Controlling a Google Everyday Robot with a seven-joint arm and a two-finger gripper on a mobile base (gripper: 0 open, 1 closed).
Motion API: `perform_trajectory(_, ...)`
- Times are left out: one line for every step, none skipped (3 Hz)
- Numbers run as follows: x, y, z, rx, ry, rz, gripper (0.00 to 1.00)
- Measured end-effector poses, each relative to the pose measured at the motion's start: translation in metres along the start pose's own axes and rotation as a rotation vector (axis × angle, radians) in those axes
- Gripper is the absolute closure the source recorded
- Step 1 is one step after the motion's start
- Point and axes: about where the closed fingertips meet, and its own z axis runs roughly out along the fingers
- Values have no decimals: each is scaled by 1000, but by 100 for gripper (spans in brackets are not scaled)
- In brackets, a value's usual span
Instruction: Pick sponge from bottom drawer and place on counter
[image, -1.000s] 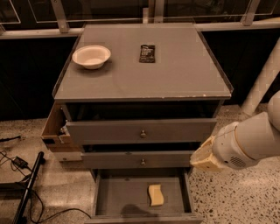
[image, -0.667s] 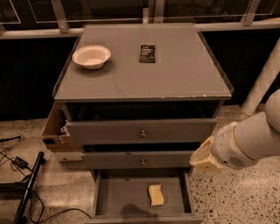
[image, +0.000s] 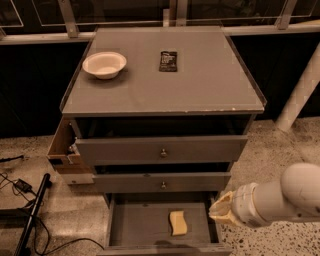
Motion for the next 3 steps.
perform_trajectory(38,-15,69,21,-68,19,100)
perform_trajectory(64,-28,133,-6,-122,70,100)
perform_trajectory(77,-10,164,-65,-141,114,100)
